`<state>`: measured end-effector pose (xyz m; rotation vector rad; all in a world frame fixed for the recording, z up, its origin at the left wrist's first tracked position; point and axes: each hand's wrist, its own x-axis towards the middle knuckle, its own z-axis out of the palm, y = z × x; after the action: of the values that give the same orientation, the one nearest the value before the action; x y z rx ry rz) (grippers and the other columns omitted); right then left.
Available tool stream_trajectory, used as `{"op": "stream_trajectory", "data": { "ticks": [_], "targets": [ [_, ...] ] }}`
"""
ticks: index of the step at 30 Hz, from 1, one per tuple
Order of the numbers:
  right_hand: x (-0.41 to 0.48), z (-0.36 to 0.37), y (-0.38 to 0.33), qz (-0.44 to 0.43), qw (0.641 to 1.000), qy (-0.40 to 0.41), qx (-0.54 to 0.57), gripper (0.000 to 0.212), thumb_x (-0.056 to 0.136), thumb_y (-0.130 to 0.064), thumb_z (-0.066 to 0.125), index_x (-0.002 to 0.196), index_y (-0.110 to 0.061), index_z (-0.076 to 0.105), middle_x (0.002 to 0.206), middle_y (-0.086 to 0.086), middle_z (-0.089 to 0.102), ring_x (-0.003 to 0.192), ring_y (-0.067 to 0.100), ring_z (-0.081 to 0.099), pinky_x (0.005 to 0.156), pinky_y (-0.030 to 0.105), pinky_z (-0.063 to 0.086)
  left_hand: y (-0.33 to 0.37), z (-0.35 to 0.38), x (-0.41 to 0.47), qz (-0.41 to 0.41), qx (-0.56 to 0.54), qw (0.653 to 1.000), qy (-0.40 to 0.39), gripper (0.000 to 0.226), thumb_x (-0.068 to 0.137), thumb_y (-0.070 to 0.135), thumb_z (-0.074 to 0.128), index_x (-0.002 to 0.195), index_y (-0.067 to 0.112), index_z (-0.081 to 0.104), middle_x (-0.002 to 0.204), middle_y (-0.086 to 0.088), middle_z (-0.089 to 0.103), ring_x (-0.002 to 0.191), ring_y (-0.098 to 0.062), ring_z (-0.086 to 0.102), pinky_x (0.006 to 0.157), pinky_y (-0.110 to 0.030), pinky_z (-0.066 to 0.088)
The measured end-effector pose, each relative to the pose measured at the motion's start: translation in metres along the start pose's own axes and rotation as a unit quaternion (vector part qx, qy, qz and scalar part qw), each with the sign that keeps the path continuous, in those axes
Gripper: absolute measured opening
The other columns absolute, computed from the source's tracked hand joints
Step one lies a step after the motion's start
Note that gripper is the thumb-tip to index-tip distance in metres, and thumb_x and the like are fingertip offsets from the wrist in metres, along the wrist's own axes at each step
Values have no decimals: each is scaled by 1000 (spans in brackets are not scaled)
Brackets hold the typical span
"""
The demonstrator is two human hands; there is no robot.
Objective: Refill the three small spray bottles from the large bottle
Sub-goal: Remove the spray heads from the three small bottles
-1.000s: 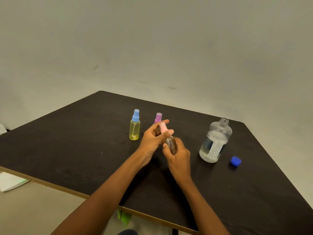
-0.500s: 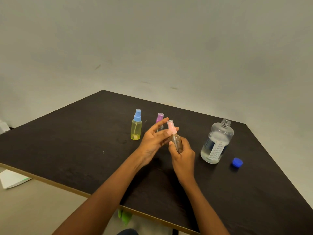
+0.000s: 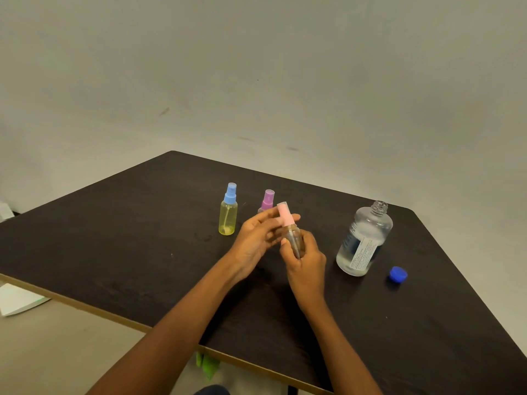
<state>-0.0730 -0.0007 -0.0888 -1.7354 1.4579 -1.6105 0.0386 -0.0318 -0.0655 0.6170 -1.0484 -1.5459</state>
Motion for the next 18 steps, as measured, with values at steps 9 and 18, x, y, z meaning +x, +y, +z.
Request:
{"op": "stream_trajectory", "data": {
  "ticks": [9, 18],
  "targets": [
    [-3, 0, -2, -4, 1000, -30, -6, 19, 85, -18, 61, 97, -30, 52, 75, -12, 58, 69, 3, 57, 57, 10, 41, -3, 4, -3, 0, 70, 997, 43, 28, 84, 19, 64, 112, 22, 63, 104, 3, 67, 97, -10, 64, 88, -28, 52],
    [-1, -1, 0, 3, 1000, -5, 0, 15, 86, -18, 61, 94, -27, 52, 73, -4, 59, 64, 9, 55, 56, 15, 41, 1, 2, -3, -19, -11, 1000, -10, 29, 95, 13, 46, 120, 16, 58, 112, -5, 70, 101, -14, 66, 89, -30, 50]
  ]
}}
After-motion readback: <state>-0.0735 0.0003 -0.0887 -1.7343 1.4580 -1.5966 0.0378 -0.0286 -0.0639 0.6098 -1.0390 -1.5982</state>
